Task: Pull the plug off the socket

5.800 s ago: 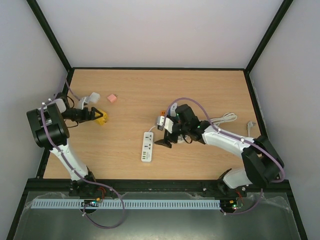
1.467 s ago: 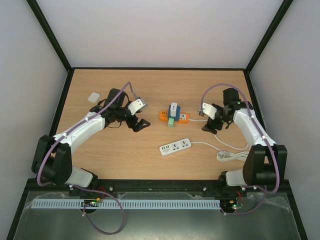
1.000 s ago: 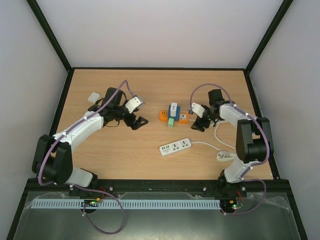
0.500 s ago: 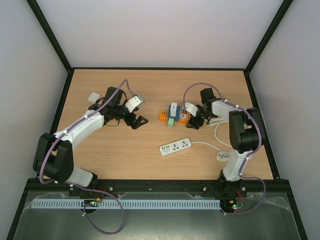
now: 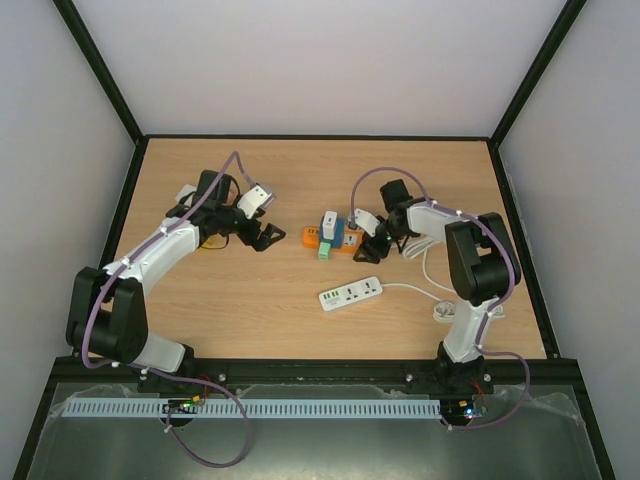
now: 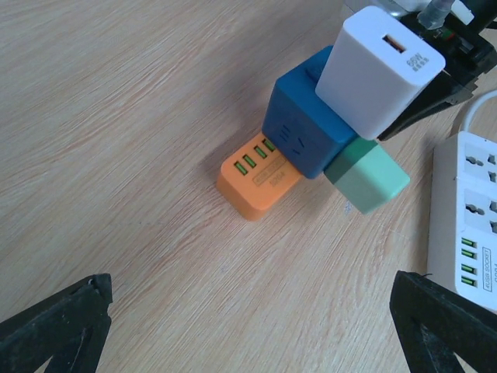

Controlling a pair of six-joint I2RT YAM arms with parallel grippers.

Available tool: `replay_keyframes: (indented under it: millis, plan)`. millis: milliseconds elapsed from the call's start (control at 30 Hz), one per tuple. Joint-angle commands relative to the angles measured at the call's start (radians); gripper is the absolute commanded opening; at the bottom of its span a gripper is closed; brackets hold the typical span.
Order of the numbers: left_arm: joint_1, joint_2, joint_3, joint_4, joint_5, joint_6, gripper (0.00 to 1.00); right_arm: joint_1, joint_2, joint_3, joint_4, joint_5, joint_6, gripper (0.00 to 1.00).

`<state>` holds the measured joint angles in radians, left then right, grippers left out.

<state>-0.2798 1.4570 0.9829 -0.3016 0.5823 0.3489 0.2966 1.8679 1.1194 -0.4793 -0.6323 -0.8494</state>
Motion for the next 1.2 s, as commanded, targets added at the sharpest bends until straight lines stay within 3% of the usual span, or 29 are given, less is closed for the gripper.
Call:
replay_keyframes:
  millis: [0, 133, 333, 700, 1167]
  plan:
    - [0.001, 0.013, 0.022, -0.005, -0.007, -0.007, 1.0, 0.055, 0.008, 0.008, 0.07, -0.051, 0.153, 0.72]
    - [0.001, 0.006, 0.002, 0.015, -0.034, -0.026, 1.0, 0.118, -0.017, -0.022, 0.171, 0.053, 0.265, 0.73]
    - [-0.001, 0.011, -0.003, 0.014, -0.027, -0.011, 0.99, 0.128, -0.062, -0.023, 0.151, 0.043, 0.23, 0.8]
    - [-0.081, -0.006, 0.063, -0.017, -0.039, 0.018, 0.95, 0.108, -0.208, -0.076, 0.273, -0.125, 0.132, 0.88]
    - [-0.082, 0.042, 0.155, -0.131, 0.024, 0.065, 0.96, 0.133, -0.053, 0.053, 0.214, -0.235, 0.037, 0.94]
